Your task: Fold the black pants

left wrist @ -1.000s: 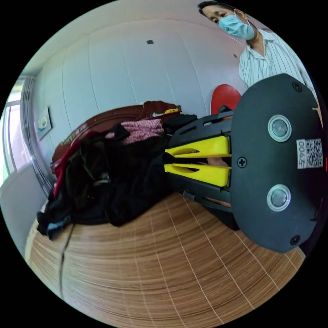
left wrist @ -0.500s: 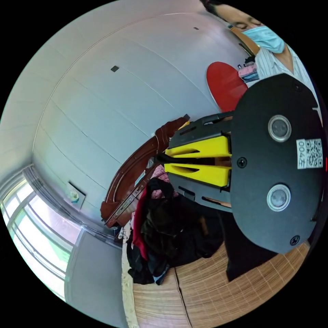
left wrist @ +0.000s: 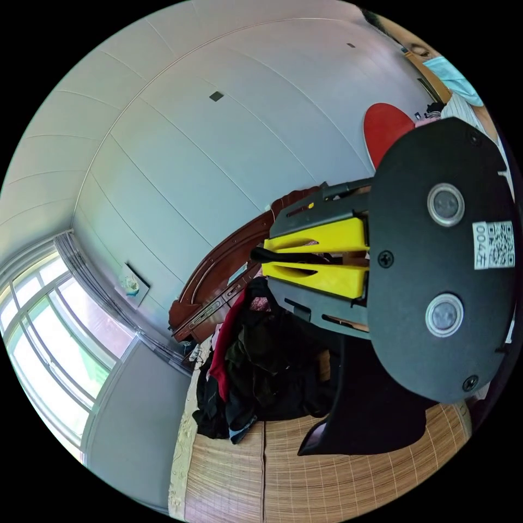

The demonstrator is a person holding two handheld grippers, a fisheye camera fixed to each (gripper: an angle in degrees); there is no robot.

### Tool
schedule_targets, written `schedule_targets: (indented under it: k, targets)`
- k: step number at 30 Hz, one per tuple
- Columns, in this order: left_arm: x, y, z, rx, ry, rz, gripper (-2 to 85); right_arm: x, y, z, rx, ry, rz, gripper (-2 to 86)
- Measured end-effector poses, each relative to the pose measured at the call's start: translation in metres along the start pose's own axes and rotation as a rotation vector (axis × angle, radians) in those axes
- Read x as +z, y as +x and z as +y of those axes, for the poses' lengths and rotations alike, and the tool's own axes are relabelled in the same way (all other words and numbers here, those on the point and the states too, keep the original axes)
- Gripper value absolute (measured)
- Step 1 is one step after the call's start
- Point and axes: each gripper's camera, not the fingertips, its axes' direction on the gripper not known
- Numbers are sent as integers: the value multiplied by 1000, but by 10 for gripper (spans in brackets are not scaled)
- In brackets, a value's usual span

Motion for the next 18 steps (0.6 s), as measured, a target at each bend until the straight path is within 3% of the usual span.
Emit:
schedule_targets:
  k: [5, 9, 13, 18]
  targets:
    - [-11, 55, 21, 2, 26, 6, 22, 10, 44, -23, 215, 76, -165, 253]
    - [-27, 79, 32, -15, 50, 25, 23, -3, 63, -41, 230, 114, -189, 240]
    - [-56, 92, 47, -29, 88, 10, 24, -37, 56, -67, 125, 129, -195, 73]
    - [-121, 71, 64, -117, 201, -38, 24, -111, -7, -72, -29, 65, 27, 48]
